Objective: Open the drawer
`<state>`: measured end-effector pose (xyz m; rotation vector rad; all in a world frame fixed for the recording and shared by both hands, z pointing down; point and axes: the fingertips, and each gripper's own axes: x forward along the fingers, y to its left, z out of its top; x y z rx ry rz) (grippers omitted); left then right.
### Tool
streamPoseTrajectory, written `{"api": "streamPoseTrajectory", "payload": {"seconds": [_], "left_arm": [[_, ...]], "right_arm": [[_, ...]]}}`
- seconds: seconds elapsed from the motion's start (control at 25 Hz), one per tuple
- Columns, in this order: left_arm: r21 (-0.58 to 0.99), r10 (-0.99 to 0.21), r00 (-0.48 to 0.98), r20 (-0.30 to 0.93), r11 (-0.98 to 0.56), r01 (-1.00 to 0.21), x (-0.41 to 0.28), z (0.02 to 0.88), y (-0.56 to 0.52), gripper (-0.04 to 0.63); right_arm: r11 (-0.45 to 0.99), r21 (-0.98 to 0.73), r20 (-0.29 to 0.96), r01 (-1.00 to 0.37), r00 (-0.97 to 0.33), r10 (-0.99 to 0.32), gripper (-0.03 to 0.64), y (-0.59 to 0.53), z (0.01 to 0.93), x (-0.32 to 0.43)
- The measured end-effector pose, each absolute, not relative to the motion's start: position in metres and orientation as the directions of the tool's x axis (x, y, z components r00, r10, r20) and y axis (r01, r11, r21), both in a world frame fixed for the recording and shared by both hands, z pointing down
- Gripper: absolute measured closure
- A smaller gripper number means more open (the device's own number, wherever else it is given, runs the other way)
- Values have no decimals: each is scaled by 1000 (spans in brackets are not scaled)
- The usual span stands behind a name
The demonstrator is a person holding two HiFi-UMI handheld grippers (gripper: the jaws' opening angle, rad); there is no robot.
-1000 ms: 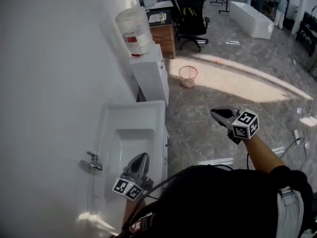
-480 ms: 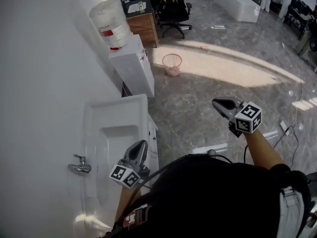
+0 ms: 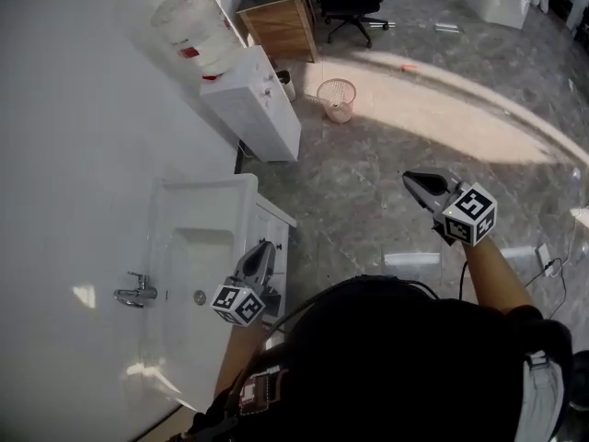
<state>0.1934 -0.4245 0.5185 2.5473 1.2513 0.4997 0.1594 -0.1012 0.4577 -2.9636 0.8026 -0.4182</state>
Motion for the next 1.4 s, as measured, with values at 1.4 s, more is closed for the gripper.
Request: {"api": "streamPoseTrajectory", "payload": {"seconds": [1.4], "left_arm": [[184, 447, 463, 765, -841, 508, 267, 846, -472, 592]], "right_arm": [[-787, -289, 275, -545, 740, -613, 615, -186, 648, 205]]}}
